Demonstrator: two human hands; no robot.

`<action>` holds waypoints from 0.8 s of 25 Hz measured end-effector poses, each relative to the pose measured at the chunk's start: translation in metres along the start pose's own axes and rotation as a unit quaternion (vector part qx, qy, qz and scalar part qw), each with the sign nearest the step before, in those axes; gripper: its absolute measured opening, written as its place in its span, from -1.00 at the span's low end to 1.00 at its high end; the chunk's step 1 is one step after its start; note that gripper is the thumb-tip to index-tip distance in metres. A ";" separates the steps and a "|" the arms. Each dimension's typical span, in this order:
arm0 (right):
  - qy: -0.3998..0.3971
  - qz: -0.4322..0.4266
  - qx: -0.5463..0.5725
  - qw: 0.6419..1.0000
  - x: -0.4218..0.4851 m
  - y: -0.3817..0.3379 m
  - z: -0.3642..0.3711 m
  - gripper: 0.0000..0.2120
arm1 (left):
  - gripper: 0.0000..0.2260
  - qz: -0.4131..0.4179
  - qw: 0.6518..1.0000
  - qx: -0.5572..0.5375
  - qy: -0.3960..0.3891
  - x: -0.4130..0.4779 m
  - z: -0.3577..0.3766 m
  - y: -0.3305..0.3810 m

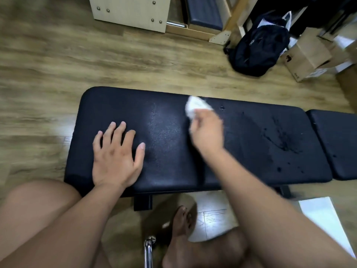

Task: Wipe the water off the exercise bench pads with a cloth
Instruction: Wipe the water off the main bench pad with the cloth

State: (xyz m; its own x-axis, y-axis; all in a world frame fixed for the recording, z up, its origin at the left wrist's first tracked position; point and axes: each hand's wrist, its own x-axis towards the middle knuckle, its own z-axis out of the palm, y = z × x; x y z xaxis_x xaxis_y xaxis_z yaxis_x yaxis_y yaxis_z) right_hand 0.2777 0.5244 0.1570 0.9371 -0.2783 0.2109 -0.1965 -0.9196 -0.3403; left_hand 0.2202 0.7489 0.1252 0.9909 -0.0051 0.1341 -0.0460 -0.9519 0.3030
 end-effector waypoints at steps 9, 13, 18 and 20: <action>-0.037 -0.129 -0.010 0.991 -0.086 0.115 -0.051 -0.67 | -0.55 0.005 1.000 0.001 -0.006 -0.001 -0.001 -0.001; -0.012 0.083 -0.117 0.990 0.044 0.147 -0.060 -0.82 | -0.54 0.008 1.000 0.003 0.000 -0.001 -0.001 0.000; -0.034 0.031 -0.059 0.997 0.083 0.032 0.008 -0.65 | -0.53 0.008 1.000 0.015 0.002 0.000 0.000 0.000; -0.054 -0.079 -0.003 0.995 0.038 -0.023 0.028 -0.70 | -0.52 0.006 1.000 0.018 0.000 -0.001 0.000 0.000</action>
State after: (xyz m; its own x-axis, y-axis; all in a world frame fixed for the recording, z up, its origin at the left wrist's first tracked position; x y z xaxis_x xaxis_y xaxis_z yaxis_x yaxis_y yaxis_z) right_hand 0.3259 0.5428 0.1468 0.9818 -0.0984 0.1626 -0.0450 -0.9516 -0.3042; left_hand 0.2193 0.7487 0.1256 0.9903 -0.0172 0.1376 -0.0539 -0.9619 0.2679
